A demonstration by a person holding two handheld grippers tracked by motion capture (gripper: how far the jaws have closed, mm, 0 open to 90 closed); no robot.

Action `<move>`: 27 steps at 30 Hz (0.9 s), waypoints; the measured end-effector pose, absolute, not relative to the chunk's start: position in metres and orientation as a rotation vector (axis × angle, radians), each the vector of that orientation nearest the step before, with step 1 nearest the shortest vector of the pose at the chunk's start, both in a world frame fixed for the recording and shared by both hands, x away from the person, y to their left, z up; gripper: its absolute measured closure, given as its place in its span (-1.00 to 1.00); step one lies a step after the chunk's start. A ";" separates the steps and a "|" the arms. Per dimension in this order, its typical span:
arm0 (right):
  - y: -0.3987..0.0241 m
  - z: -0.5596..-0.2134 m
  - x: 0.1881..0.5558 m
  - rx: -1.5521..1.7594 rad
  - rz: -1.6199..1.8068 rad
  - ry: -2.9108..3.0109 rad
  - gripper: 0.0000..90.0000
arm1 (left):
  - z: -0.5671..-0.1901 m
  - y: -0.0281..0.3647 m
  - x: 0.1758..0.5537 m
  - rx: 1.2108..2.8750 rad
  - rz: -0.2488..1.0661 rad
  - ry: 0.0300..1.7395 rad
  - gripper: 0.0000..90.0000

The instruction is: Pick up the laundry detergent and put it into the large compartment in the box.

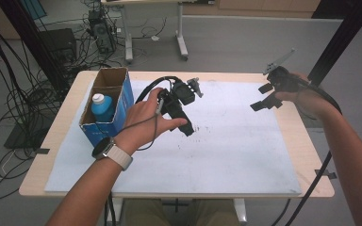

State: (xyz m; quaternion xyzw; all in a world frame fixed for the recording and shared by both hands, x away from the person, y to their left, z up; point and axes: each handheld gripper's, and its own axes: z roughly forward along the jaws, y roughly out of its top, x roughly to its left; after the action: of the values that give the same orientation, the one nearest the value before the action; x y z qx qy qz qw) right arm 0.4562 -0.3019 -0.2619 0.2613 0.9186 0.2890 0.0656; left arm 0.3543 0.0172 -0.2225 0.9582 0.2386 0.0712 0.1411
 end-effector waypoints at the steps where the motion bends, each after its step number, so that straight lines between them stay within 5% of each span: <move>1: -0.301 -0.262 0.457 0.789 0.872 2.772 -0.84 | -0.223 0.016 0.354 2.773 0.203 0.676 -0.82; 27: -0.301 -0.266 0.458 0.789 0.889 2.773 -0.84 | -0.226 0.002 0.351 2.850 0.185 0.577 -0.82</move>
State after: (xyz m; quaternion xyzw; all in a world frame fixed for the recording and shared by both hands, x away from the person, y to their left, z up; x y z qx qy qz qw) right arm 0.4580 -0.3011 -0.2657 0.2609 0.9174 0.2940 0.0625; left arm 0.3508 0.0018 -0.2265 0.9718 0.1966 0.0630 0.1137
